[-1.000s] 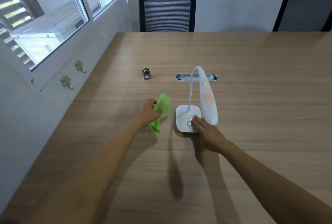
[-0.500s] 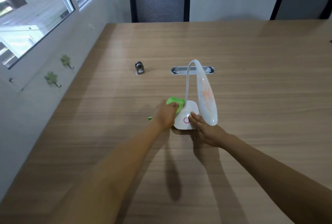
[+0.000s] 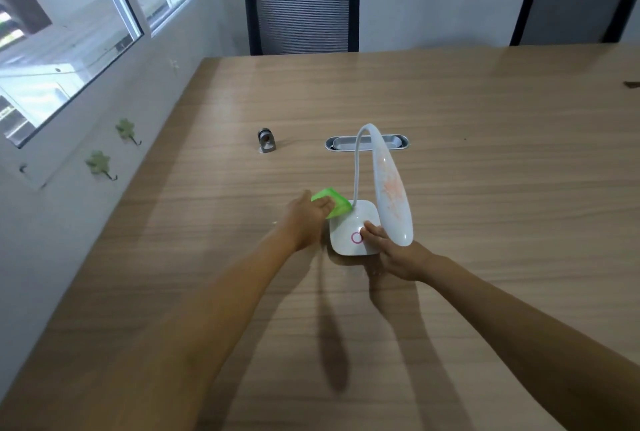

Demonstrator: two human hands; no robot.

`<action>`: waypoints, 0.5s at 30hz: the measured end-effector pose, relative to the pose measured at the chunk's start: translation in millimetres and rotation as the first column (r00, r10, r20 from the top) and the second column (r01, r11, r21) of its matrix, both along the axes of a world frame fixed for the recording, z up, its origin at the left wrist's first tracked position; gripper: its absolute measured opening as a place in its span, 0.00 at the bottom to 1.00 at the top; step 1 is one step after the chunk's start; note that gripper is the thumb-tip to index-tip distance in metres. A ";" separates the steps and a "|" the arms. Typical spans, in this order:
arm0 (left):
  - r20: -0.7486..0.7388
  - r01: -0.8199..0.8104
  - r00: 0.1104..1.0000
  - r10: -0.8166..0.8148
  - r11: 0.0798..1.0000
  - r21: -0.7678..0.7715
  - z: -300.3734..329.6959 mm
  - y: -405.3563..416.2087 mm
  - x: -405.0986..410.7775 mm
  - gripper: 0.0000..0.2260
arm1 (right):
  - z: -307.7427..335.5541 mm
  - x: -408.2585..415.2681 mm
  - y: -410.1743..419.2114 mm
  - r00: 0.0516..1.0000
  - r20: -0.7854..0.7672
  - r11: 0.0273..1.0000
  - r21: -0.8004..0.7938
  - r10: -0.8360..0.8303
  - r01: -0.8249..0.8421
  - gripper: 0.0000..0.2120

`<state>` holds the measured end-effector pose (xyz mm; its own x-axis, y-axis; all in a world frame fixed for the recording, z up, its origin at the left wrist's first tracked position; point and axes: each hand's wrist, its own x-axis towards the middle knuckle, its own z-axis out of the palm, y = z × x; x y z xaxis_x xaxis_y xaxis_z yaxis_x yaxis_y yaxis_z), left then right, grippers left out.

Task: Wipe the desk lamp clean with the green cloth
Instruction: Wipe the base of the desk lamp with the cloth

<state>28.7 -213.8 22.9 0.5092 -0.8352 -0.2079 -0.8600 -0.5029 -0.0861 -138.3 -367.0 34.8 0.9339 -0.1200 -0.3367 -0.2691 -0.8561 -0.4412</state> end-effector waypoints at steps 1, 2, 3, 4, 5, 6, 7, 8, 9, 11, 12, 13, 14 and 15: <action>-0.035 -0.040 0.999 0.040 0.999 -0.005 -2.0 -5.6 -3.8 0.24 | -0.3 0.2 -0.7 1.000 0.000 1.000 0.009 -0.002 0.002 0.28; -0.066 -0.060 0.996 0.059 0.998 -0.017 -4.7 -8.7 -8.3 0.24 | -0.7 0.2 -1.3 1.000 0.007 1.000 0.014 -0.002 0.002 0.28; -0.068 -0.057 0.996 0.056 0.998 -0.022 -5.4 -6.9 -14.3 0.23 | -0.8 0.1 -1.5 1.000 0.017 1.000 0.018 -0.001 0.000 0.28; -0.047 -0.030 0.999 0.027 0.999 -0.045 -5.6 -1.5 -19.9 0.23 | -1.1 -0.1 -1.1 1.000 0.028 1.000 0.025 0.000 -0.001 0.27; -0.011 0.030 0.999 -0.031 0.995 -0.098 -5.1 5.3 -25.1 0.22 | -1.2 -0.3 -1.0 0.999 0.038 1.000 0.028 -0.002 0.001 0.27; 0.043 0.130 0.991 -0.124 0.975 -0.179 -3.9 13.0 -29.2 0.20 | -1.3 0.0 -1.2 0.999 0.044 1.000 0.026 -0.002 0.000 0.26; 0.105 0.254 0.966 -0.236 0.941 -0.224 -4.6 22.3 -32.4 0.19 | -1.4 0.2 -1.4 0.999 0.043 1.000 0.021 0.002 -0.003 0.26; 0.179 0.369 0.925 -0.335 0.905 -0.212 -8.4 34.3 -34.4 0.18 | -1.4 0.5 -1.9 0.999 0.036 1.000 0.017 0.006 -0.006 0.26; 0.210 0.441 0.890 -0.405 0.881 -0.169 -11.1 46.9 -34.2 0.18 | -1.6 0.9 -2.5 1.000 0.028 1.000 0.011 0.009 -0.009 0.26; 0.291 0.554 0.811 -0.508 0.826 -0.103 -17.5 66.2 -28.1 0.19 | -2.9 2.0 -3.9 1.000 0.011 1.000 0.002 0.009 -0.009 0.27; 0.307 0.572 0.796 -0.521 0.814 -0.102 -15.1 70.8 -23.9 0.20 | -3.5 2.2 -4.5 1.000 0.008 1.000 0.001 0.007 -0.007 0.26; 0.312 0.552 0.813 -0.491 0.821 -0.147 -15.0 72.0 -18.5 0.20 | -4.0 2.3 -4.9 1.000 0.007 1.000 -0.002 0.003 -0.003 0.26; 0.298 0.481 0.858 -0.419 0.859 -0.177 -13.8 68.2 -13.6 0.20 | -4.7 2.1 -5.1 1.000 0.006 1.000 -0.006 -0.001 0.001 0.26; 0.286 0.394 0.900 -0.328 0.894 -0.214 -13.3 61.5 -9.0 0.21 | -5.4 2.1 -5.0 1.000 0.004 1.000 -0.009 -0.006 0.006 0.26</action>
